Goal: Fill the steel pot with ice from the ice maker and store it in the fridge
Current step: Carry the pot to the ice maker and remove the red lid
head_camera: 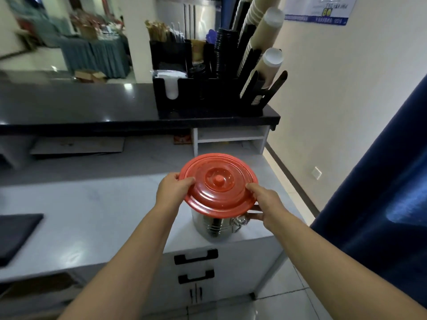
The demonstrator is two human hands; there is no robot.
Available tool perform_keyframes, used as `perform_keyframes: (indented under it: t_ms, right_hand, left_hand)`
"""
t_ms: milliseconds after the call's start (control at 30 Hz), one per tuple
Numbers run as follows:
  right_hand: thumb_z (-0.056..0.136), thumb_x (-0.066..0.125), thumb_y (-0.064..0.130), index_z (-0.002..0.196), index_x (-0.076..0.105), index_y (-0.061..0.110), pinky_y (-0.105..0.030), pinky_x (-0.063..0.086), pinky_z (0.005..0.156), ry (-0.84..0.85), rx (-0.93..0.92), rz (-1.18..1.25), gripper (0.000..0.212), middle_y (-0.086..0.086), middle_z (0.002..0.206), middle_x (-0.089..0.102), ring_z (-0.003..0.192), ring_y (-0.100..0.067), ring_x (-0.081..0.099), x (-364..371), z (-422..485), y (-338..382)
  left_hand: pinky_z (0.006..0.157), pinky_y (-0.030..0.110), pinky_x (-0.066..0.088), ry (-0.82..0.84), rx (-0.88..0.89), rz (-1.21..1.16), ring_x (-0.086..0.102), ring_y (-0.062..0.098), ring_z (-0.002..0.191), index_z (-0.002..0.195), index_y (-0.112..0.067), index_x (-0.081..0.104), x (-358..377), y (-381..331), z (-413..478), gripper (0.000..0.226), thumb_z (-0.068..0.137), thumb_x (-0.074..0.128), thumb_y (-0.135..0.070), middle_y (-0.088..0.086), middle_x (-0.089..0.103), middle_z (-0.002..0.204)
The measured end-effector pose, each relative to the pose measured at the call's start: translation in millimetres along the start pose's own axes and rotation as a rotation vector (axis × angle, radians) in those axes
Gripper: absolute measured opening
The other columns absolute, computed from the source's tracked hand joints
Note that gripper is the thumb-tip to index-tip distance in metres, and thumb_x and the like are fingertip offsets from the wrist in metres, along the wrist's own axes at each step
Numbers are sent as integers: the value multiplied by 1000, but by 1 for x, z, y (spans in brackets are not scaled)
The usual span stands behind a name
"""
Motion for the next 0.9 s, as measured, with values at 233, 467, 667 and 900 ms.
perform_keyframes:
  t_ms: [233,467,667,900]
  right_hand:
    - [89,57,23,85,60,8,-33,51,57,202,-34,-103,16,-9,76,63,72,-22,62,57,-34,-6]
    - [87,58,25,89,60,8,-33,54,59,402,-44,-183,17,-10,80,61,74,-24,62,138,-71,-20]
    - [88,57,24,84,59,9,-32,51,57,569,-50,-224,16,-7,75,60,71,-24,62,218,-116,-36]
    - [88,58,25,89,60,6,-35,56,61,667,-35,-274,19,-10,74,62,72,-27,65,318,-178,-61]
  left_hand:
    - [85,45,54,-219,-40,-72,66,23,85,90,-11,65,-79,29,-52,19,77,68,-25,5,69,88]
    - [84,48,54,-422,-98,-89,67,26,85,77,-17,63,-169,57,-93,27,61,68,-38,6,70,84]
    - [81,43,55,-602,-126,-118,67,24,84,75,-21,61,-251,88,-126,13,75,72,-27,2,68,81]
    - [84,45,54,-679,-177,-161,67,22,86,92,-17,67,-359,134,-155,39,62,73,-41,3,70,90]
Point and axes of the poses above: each hand's wrist, its own z-axis towards the middle knuckle, its own x-axis out of the palm, y = z × x, the point moved 2 cm from there along z, towards the middle knuckle
